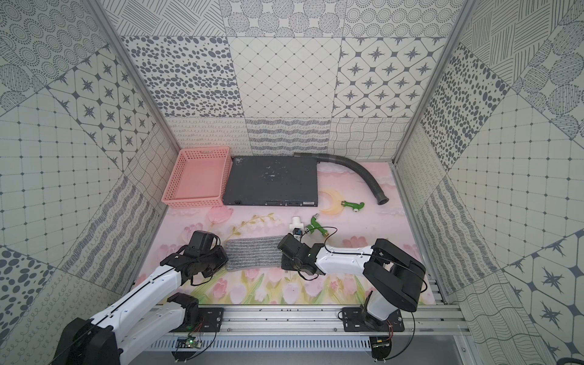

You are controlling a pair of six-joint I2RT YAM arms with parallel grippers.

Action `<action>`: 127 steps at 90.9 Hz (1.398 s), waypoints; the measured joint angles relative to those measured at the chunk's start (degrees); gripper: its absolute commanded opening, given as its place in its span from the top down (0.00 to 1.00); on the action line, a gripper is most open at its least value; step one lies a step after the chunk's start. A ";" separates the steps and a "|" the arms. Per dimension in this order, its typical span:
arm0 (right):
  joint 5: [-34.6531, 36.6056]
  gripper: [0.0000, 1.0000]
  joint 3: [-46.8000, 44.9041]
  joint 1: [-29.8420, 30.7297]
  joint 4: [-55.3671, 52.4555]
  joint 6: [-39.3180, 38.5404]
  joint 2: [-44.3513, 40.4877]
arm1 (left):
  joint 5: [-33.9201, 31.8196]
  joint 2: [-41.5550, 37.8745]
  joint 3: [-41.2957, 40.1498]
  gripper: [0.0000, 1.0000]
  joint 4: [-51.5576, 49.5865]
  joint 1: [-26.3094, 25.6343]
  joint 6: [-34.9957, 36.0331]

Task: Fold the square dishcloth
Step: Smooth out the cleaning item at the center of the board.

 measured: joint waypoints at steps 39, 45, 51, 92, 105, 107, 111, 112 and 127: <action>0.90 0.74 0.02 0.13 -0.66 -0.15 0.00 | -2.97 2.03 0.81 0.79 2.01 0.00 1.22; 1.22 0.74 0.20 0.13 -1.14 -0.42 0.00 | -3.74 3.34 0.81 0.78 2.89 0.00 1.64; 1.75 0.73 0.59 0.13 -1.84 -0.66 -0.17 | -4.33 4.52 0.83 0.74 3.58 0.00 1.99; 7.28 0.73 6.82 0.13 -7.04 -5.92 -4.79 | -5.97 2.93 3.56 0.45 3.61 0.00 2.82; 8.09 0.74 12.31 0.13 -7.15 -8.61 -2.08 | -6.82 1.05 5.09 0.47 2.38 0.00 2.84; 8.11 0.74 13.18 0.11 -7.10 -9.01 -1.36 | -6.99 0.83 5.31 0.48 2.27 0.00 2.84; 8.26 0.75 14.53 0.04 -6.88 -9.66 0.04 | -7.19 0.44 5.77 0.50 2.08 0.00 2.91; 8.24 0.75 14.82 0.04 -6.88 -9.77 0.35 | -7.21 0.35 5.86 0.50 2.08 0.00 2.89; 8.00 0.76 17.88 -0.96 -6.84 -11.02 5.16 | -6.36 0.26 6.80 0.61 2.29 0.00 2.97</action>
